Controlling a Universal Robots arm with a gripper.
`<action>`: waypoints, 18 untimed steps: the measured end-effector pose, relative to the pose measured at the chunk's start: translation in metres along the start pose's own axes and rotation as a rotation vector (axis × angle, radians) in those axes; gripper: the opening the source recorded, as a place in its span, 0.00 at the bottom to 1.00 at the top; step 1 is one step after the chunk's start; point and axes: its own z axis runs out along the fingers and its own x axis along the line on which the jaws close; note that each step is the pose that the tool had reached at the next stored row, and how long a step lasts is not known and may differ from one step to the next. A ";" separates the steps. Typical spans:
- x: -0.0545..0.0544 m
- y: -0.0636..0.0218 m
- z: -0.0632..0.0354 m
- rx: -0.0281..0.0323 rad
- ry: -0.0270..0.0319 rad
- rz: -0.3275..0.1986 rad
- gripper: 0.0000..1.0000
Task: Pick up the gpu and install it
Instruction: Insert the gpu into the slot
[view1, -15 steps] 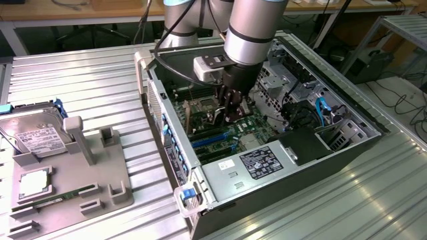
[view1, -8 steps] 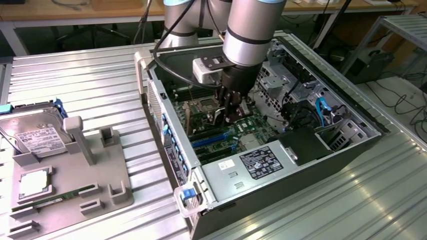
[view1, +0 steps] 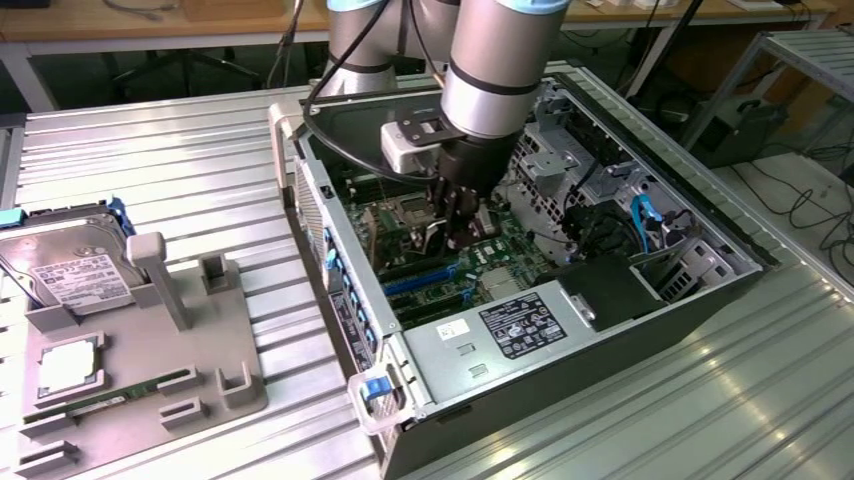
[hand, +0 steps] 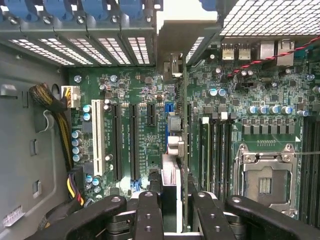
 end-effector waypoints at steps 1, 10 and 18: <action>0.000 0.0001 0.0009 0.0000 -0.0001 0.000 0.28; 0.002 0.0079 0.0112 -0.0017 0.0002 0.000 0.28; 0.002 0.0136 0.0182 -0.0028 0.0001 0.000 0.28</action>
